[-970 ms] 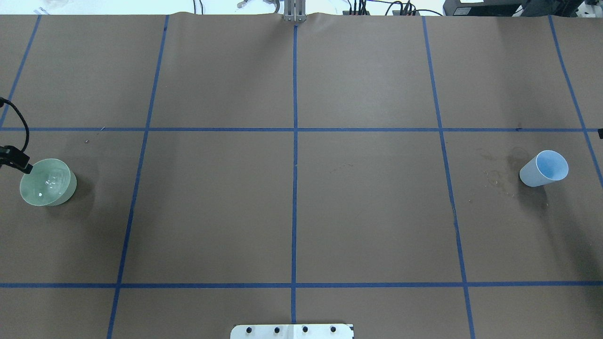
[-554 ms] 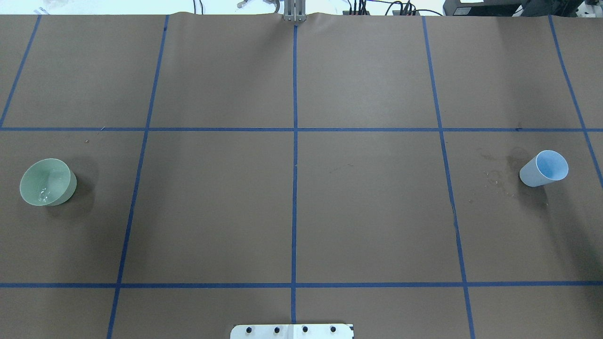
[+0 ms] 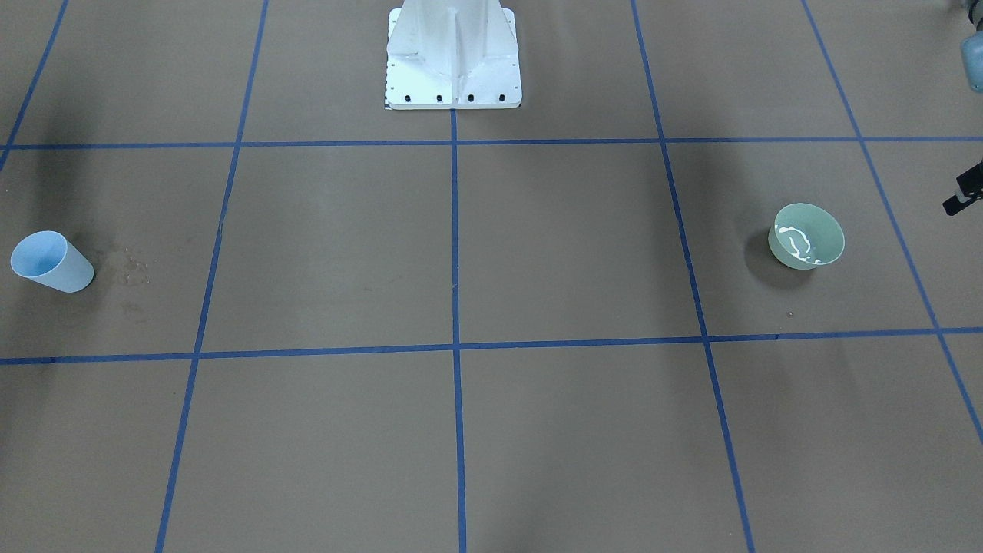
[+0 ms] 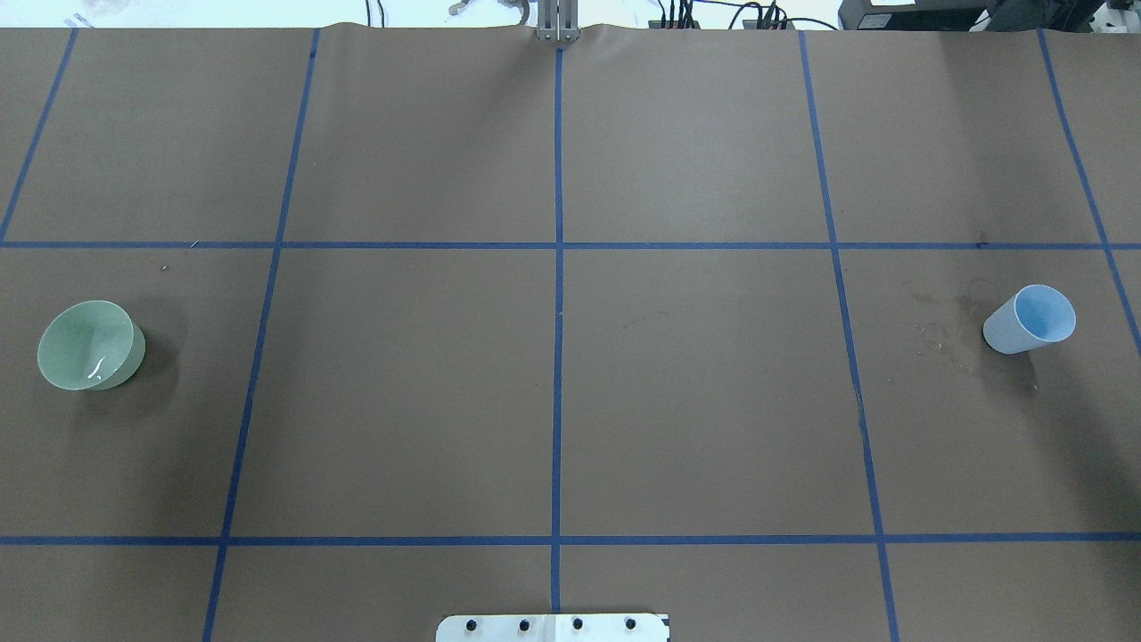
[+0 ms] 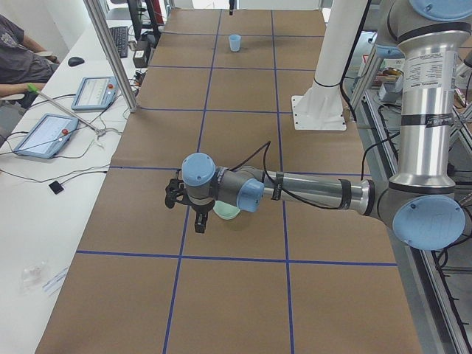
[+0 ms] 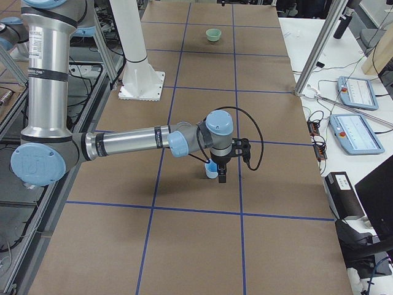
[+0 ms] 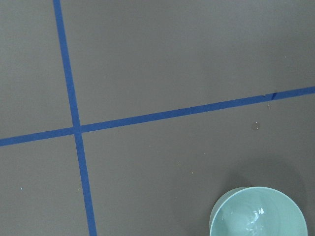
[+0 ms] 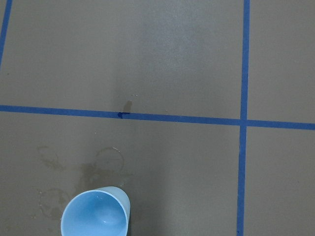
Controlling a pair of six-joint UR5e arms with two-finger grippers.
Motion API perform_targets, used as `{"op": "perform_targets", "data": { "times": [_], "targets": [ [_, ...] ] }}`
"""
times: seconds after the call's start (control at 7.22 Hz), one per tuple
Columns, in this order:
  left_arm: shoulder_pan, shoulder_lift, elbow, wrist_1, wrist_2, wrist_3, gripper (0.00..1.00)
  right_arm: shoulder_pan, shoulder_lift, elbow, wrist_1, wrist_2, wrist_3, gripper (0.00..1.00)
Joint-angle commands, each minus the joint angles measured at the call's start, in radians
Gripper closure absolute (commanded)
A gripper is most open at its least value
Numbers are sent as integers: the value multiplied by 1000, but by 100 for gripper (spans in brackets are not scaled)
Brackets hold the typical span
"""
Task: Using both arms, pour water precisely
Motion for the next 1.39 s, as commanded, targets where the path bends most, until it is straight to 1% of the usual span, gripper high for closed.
{"op": "perform_targets", "data": {
  "times": [0.0, 0.14, 0.28, 0.55, 0.69, 0.83, 0.97, 1.11, 1.25],
  "targets": [
    [-30, 16, 2, 22, -4, 0, 0, 31, 4, -2, -91, 65, -23, 1],
    [-34, 27, 2, 21, 0, 0, 0, 46, 4, -2, -122, 102, -23, 1],
    [-31, 65, 2, 12, 4, 2, 0, 46, 4, 1, -125, 100, -24, 1],
    [-31, 63, -13, 12, 16, 31, 0, 51, 22, -20, -127, 87, -50, 1],
    [-36, 55, -13, 13, 16, 49, 0, 47, 21, -22, -127, 70, -56, 1],
    [-36, 61, -15, 12, 16, 51, 0, 42, 21, -28, -128, 24, -103, 1],
    [-36, 66, -16, 12, 17, 51, 0, 45, 24, -52, -128, 13, -166, 1],
    [-36, 69, -22, 12, 31, 51, 0, 50, 24, -53, -128, 10, -177, 1],
    [-34, 69, -21, 13, 54, 100, 0, 53, 34, -54, -128, -8, -179, 1]
  ]
}}
